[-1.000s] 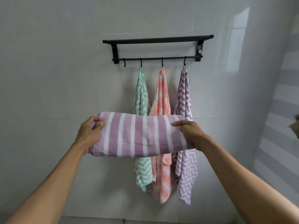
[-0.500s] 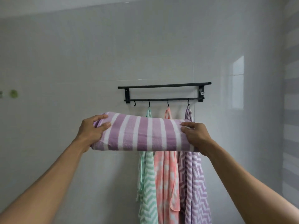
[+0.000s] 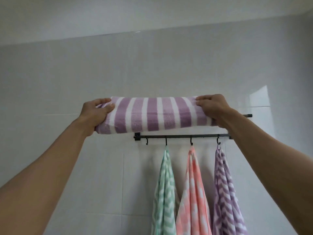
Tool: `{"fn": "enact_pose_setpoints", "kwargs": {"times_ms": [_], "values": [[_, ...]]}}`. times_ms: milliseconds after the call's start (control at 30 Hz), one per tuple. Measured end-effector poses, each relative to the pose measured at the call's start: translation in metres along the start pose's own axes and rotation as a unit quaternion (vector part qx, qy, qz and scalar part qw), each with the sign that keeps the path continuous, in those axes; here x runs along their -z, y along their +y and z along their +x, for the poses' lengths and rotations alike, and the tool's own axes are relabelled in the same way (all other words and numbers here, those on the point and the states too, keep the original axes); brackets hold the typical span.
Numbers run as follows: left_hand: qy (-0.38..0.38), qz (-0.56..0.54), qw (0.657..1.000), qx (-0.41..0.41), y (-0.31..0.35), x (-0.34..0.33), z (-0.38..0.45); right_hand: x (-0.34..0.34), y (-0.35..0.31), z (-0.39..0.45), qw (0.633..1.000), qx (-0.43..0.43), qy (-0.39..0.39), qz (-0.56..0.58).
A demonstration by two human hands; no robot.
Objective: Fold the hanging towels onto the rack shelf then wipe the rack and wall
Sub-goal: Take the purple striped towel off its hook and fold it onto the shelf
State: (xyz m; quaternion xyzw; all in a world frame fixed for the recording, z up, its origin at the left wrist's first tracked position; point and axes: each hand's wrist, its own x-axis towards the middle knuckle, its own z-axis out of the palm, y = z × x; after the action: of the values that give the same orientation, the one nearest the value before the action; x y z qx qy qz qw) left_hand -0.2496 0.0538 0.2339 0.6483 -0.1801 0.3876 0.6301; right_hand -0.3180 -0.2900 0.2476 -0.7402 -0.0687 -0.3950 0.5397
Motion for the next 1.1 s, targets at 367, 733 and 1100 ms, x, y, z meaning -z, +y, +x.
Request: {"fn": "enact_pose_setpoints", "kwargs": {"times_ms": [367, 733, 1100], "values": [[-0.068, 0.006, 0.995, 0.074, -0.055, -0.038, 0.155, -0.068, 0.016, 0.140, 0.996, -0.029, 0.050, -0.069], [-0.130, 0.058, 0.976, 0.166, -0.113, -0.050, 0.220, -0.112, 0.050, 0.199, 0.989, -0.084, 0.012, -0.125], [-0.166, 0.086, 0.962, 0.198, -0.126, -0.047, 0.224, -0.121, 0.063, 0.210, 0.978, -0.110, -0.016, -0.176]]}}
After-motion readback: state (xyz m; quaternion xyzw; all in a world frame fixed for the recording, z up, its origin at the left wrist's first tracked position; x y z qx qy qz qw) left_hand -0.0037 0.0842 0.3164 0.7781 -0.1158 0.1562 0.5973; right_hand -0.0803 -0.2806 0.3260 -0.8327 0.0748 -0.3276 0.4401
